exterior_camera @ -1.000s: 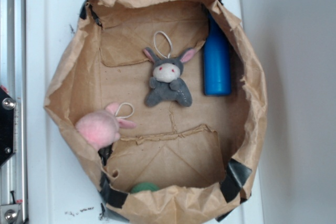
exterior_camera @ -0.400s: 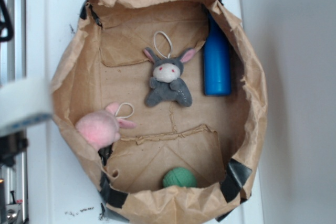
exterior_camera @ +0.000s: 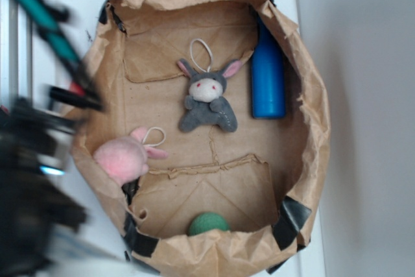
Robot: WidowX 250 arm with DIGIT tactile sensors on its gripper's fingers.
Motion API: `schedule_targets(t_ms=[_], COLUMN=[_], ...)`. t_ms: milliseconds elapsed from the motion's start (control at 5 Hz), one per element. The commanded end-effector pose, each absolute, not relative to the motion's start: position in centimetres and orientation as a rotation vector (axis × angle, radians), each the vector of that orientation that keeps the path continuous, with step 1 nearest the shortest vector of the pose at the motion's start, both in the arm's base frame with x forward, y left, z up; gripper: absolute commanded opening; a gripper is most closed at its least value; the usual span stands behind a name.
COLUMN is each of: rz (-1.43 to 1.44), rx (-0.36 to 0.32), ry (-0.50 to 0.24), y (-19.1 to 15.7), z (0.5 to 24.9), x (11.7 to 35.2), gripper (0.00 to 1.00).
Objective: Grab the green ball.
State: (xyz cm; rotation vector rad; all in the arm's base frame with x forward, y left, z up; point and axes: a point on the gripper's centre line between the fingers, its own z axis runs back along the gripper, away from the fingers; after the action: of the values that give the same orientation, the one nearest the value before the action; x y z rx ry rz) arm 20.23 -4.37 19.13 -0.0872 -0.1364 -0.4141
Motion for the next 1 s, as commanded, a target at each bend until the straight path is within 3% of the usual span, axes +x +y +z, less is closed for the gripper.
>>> schedule_targets(t_ms=[0, 400, 600, 800], rz=[-0.431, -0.431, -0.411, -0.297], rx=[-0.037, -0.037, -0.071, -0.007], ry=[-0.183, -0.183, -0.171, -0.158], y=[-3.1, -3.1, -0.7, 1.7], z=[19.3, 19.3, 17.5, 13.8], x=[25.5, 25.5, 26.1, 29.8], gripper=[1.00, 1.00, 1.00, 1.00])
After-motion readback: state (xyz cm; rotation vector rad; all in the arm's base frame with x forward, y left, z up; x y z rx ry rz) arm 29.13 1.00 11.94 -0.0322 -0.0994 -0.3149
